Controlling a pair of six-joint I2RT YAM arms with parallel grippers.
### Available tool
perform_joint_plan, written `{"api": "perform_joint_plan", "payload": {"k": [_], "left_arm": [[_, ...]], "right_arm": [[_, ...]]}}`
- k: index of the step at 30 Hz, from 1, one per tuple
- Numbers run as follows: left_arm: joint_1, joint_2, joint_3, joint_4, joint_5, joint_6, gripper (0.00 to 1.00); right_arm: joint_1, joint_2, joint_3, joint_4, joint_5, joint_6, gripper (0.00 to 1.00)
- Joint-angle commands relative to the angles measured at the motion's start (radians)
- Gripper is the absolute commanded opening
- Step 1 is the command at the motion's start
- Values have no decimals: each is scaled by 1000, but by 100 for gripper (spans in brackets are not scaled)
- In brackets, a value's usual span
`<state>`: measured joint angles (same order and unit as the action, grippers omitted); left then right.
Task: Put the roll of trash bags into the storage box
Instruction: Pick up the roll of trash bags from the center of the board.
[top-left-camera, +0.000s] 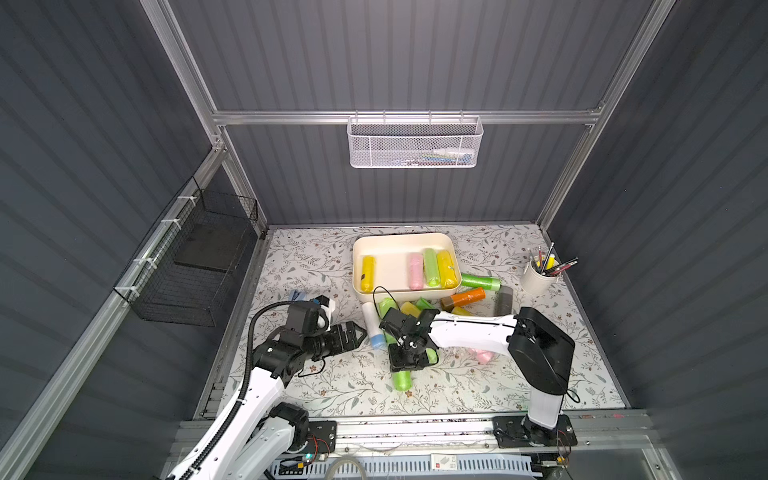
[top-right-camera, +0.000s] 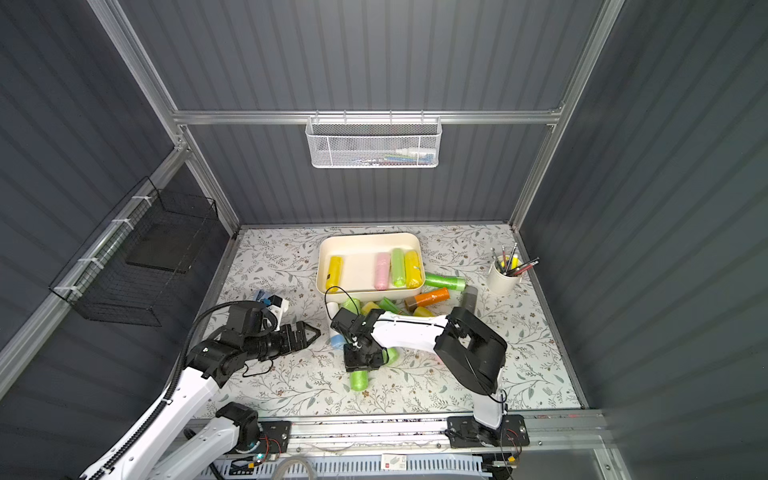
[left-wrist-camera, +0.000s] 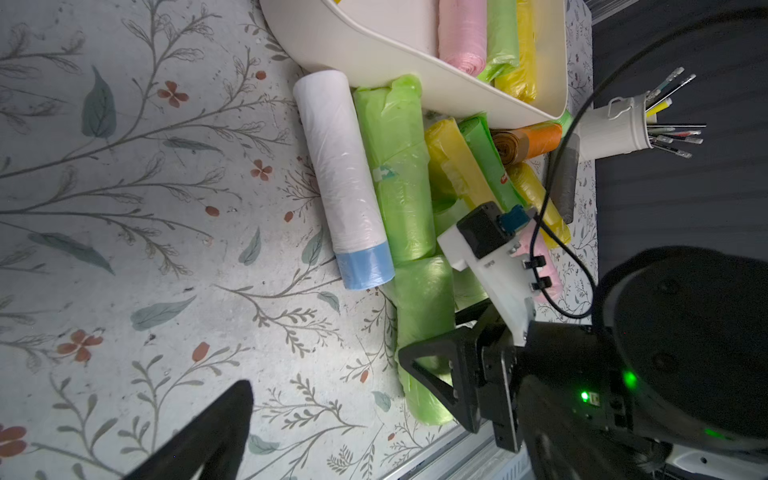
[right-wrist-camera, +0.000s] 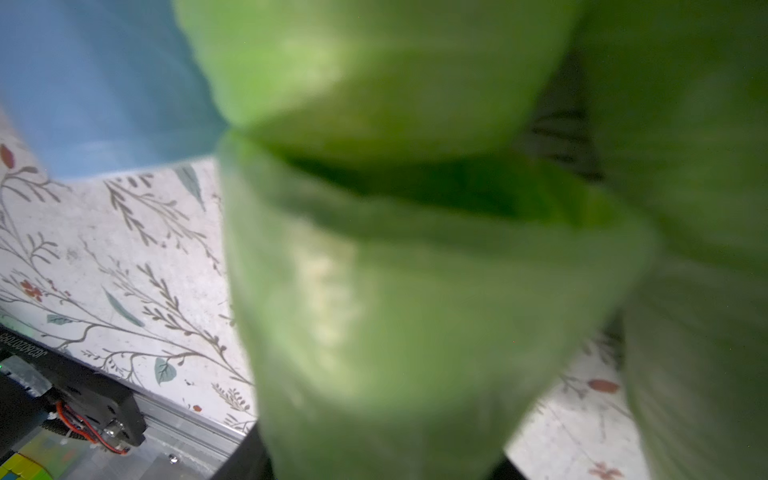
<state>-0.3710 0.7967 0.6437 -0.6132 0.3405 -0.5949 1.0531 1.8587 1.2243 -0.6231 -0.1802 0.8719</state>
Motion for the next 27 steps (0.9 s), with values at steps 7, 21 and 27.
{"api": "perform_joint_plan", "payload": {"k": [7, 21, 27], "left_arm": [[6, 22, 6, -2, 6, 19, 100], [6, 40, 14, 21, 6, 14, 100], [6, 53, 27, 24, 14, 13, 100]], "right_arm": [[-2, -102, -6, -2, 99, -5, 47], [-2, -169, -29, 12, 67, -13, 40], [-1, -205, -65, 24, 55, -1, 40]]}}
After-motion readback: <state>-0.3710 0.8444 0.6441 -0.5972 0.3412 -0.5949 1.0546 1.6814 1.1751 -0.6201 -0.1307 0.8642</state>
